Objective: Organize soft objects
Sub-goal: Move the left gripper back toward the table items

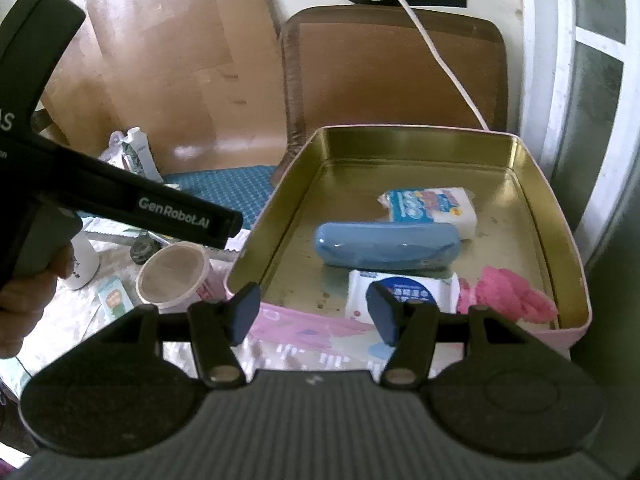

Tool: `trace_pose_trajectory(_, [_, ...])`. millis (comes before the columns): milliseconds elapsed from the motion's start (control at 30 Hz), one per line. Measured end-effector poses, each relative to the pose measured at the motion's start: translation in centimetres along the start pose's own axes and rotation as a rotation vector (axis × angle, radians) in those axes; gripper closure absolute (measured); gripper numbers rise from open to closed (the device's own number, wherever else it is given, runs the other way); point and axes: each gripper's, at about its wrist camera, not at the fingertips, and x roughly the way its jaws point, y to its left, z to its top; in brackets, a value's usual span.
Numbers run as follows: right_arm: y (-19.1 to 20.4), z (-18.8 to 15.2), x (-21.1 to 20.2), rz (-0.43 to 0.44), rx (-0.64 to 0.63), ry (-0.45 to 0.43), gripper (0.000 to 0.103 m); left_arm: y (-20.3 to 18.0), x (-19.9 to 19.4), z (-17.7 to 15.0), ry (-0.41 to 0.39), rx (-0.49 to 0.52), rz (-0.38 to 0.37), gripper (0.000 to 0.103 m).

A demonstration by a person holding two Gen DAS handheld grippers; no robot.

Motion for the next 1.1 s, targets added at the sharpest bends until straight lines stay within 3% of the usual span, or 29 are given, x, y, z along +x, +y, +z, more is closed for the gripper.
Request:
trace_pose_trajectory(233, [2.2,0.7,0.4,0.011,-0.026,-0.009,0.041,2.4,-0.5,-0.6,-0.008,-0.026,0.000,0.031])
trace_pose_trajectory(400, [4.7,1.4,0.9,0.045,-0.066,-0.022,0.041,6.2,-1.7,-2.5,-0.040,-0.085,-0.037,0.031])
trace_pose_trajectory(533, [8.0,1.8,1.6,0.122,-0.139,-0.024,0.043,11.8,-2.6,-6.8,-0.025,-0.166,-0.054,0.031])
trace_pose_trajectory(600, [10.2,1.7,2.1,0.182,-0.194,-0.013,0.049,14.4,-2.8,-9.4,0.000,-0.195,-0.034,0.032])
trace_pose_trajectory(733, [15.5,0.9,3.9,0.324,-0.316,0.063,0.052,19.7,-2.1,-14.3,0.102,-0.278,0.000,0.034])
trace_pose_trajectory(833, [19.4,-0.3,6.6,0.371,-0.411,0.138,0.051,22.8,-1.5,-16.5,0.156,-0.372,-0.001,0.035])
trace_pose_trajectory(900, [21.6,-0.7,8.6,0.364,-0.471,0.170,0.050,24.2,-1.5,-17.2,0.161,-0.412,-0.011,0.036])
trace_pose_trajectory(1100, [24.3,-1.7,15.9,0.208,-0.543,0.282,0.049,26.0,-1.4,-17.4,0.161,-0.431,-0.080,0.037])
